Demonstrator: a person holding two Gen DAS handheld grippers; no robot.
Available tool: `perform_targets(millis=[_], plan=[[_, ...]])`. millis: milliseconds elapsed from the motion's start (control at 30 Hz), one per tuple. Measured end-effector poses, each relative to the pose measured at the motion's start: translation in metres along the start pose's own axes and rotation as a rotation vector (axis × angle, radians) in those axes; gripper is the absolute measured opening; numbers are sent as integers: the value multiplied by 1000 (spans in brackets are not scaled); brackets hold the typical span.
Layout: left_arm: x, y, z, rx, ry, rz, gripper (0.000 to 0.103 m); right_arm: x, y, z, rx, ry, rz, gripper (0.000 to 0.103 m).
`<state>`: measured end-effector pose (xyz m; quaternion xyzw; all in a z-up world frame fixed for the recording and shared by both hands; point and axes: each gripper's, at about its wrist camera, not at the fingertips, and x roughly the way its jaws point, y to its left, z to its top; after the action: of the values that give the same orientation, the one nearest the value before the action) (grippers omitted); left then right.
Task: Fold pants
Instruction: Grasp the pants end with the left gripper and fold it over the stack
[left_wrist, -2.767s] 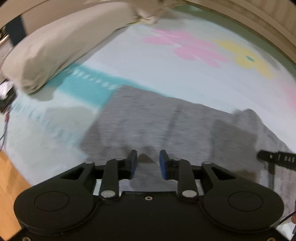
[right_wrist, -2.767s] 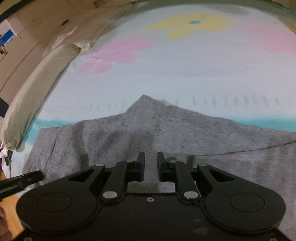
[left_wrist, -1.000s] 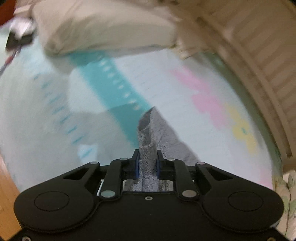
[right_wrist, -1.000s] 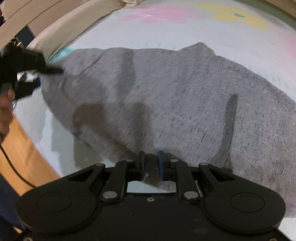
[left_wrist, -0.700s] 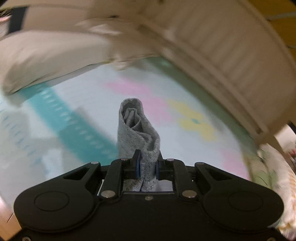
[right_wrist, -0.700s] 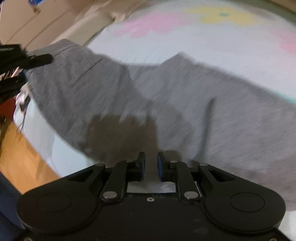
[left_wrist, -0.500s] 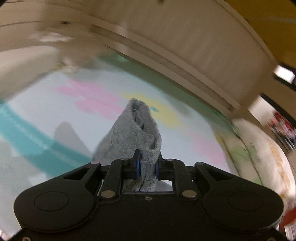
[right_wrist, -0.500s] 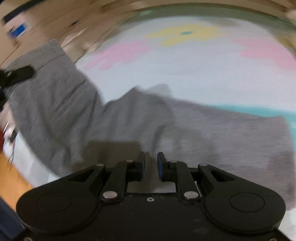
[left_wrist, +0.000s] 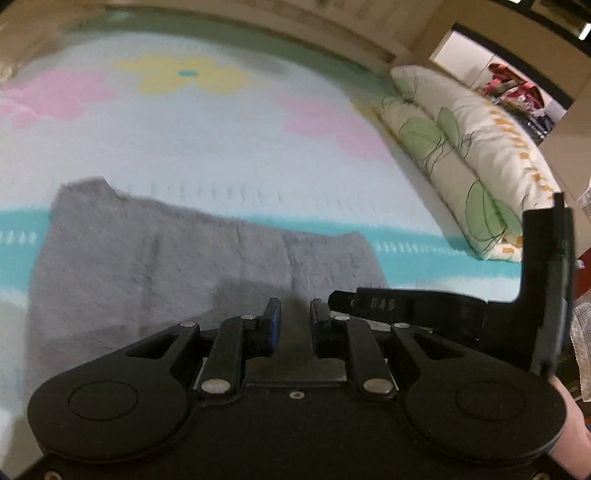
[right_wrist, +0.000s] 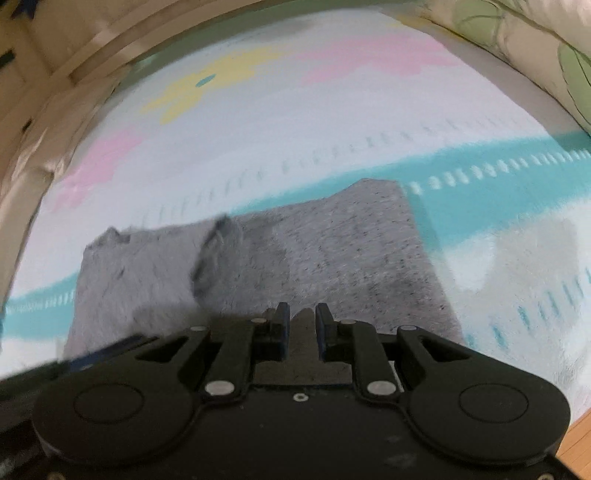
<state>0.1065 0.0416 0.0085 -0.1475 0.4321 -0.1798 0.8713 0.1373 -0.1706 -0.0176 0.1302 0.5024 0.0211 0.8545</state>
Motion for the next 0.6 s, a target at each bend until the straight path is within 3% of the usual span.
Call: perform_targets(millis=[100,233,367,600], plan=[[-24,17,2,27,-87,52,22,-4,-7,7,52,-32,64,31],[-43,52,5,-6,-126,128,22,-3,-2,9,98,-35,140,37],[-52,75,-2,-61,-116,165,22,12,8,6,92,30,171,39],[-46,97,-10,-89,-37,259,22,39,-8,10,171,108,105,41]])
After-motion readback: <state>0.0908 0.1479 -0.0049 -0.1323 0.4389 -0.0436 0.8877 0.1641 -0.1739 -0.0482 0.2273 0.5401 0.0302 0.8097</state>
